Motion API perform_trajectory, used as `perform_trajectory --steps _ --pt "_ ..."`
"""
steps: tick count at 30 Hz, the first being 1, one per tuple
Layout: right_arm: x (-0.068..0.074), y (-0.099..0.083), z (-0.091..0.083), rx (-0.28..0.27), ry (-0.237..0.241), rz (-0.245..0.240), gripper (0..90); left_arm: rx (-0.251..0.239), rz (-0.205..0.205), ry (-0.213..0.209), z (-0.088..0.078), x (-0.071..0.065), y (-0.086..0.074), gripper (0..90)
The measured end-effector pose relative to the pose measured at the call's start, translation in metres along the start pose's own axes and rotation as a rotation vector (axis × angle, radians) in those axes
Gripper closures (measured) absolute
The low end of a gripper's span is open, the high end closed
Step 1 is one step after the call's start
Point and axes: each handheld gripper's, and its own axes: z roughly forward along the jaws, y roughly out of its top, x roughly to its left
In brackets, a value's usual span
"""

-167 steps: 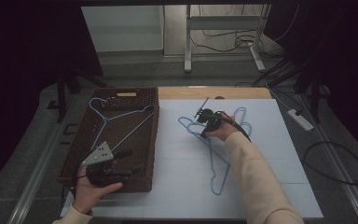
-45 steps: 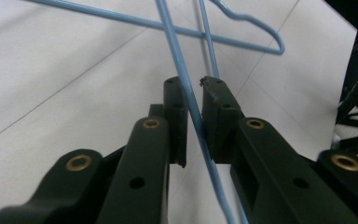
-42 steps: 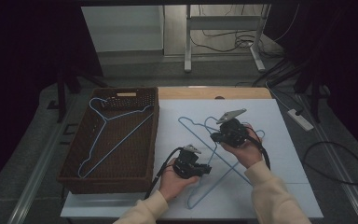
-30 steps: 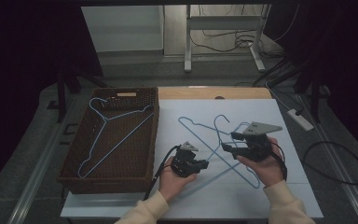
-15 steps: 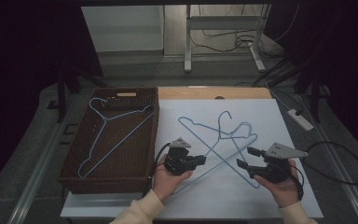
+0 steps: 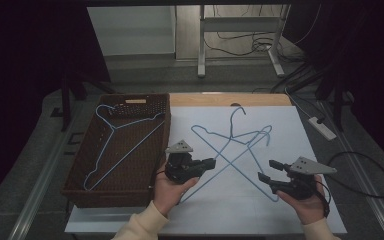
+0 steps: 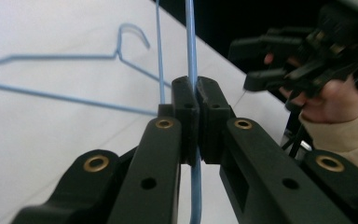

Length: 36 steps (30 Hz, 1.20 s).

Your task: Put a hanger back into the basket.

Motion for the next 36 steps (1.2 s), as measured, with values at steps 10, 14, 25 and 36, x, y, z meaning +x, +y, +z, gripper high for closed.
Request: perform_trajectory --steps 10,14,25,36 --pt "-0.006 -0.005 0.002 0.024 -0.008 0.009 37.3 -0.058 -0.01 0.006 -0.044 0.013 0.016 87.4" --pt "-0.008 -0.007 0.003 0.032 -0.013 0.018 37.3 -0.071 -0.013 0.015 -0.06 0.019 0.017 87.4" --pt "-0.006 -0.01 0.008 0.058 -0.02 0.006 37.3 -0.099 -0.006 0.074 -0.104 0.036 0.016 87.4" --pt "-0.006 -0.012 0.012 0.074 -0.016 0.008 37.3 -0.14 -0.004 0.12 -0.145 0.048 0.013 87.4"
